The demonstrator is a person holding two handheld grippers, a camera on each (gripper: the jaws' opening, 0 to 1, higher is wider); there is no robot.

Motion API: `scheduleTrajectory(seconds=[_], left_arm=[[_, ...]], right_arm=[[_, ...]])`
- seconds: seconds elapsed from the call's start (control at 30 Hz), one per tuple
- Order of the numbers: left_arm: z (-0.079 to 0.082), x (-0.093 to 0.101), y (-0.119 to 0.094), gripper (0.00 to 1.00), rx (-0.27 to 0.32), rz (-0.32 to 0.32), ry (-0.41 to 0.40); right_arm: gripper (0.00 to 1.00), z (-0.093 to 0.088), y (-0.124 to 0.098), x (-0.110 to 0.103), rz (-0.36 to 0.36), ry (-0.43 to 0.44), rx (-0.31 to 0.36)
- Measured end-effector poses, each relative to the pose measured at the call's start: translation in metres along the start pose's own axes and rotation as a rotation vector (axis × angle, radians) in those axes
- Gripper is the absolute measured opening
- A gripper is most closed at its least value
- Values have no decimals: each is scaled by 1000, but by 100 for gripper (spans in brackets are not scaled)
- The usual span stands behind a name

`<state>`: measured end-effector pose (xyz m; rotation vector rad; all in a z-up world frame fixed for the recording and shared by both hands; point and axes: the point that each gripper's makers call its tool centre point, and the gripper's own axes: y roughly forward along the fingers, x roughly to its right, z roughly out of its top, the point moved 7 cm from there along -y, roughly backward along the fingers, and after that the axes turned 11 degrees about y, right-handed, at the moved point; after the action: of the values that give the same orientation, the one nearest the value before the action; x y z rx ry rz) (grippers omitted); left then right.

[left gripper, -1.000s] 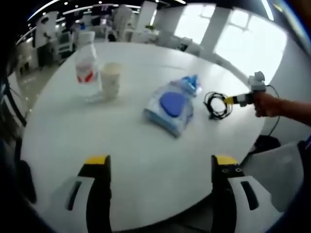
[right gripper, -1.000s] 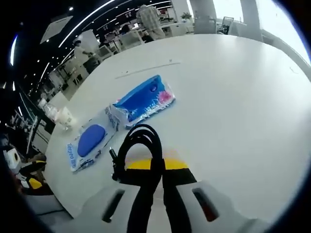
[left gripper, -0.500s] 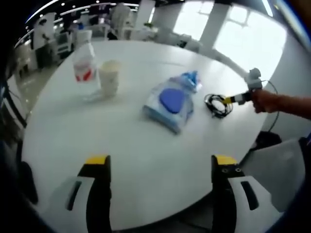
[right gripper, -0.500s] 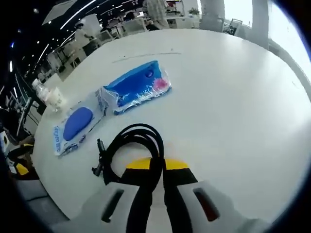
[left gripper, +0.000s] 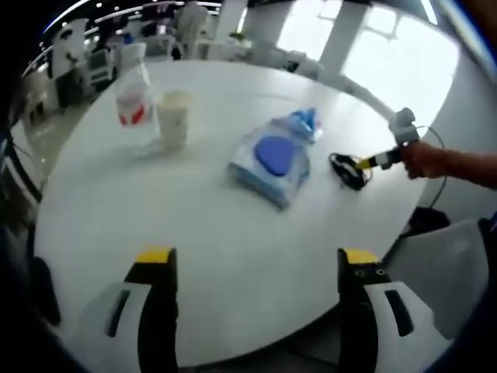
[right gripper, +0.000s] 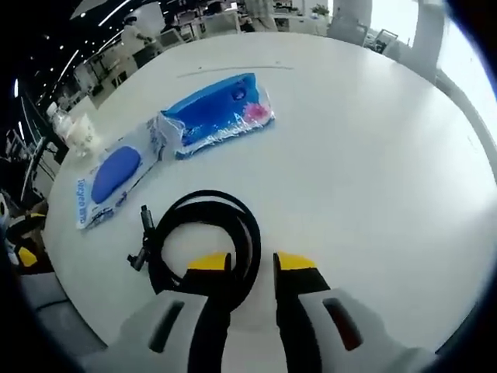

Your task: Arrange the tabletop items into an orderly group along one side of the table until the central work area is clear of visible clutter.

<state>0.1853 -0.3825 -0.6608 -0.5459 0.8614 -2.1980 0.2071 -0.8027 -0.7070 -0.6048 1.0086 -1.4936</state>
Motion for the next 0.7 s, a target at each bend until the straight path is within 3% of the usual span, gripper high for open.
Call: scheduleTrajectory(seconds=[0.13, 0.5, 0.7], left_arm=[[0, 1, 1, 82, -5, -4, 3], [-1, 0, 1, 82, -3, -6, 5], [-1, 1, 1, 82, -6, -8, 11]], right_arm=[[26, -3, -3, 1, -20, -29, 4], [29, -6, -11, 2, 1, 2, 28], [30, 0, -16, -1, 15, 0, 54]])
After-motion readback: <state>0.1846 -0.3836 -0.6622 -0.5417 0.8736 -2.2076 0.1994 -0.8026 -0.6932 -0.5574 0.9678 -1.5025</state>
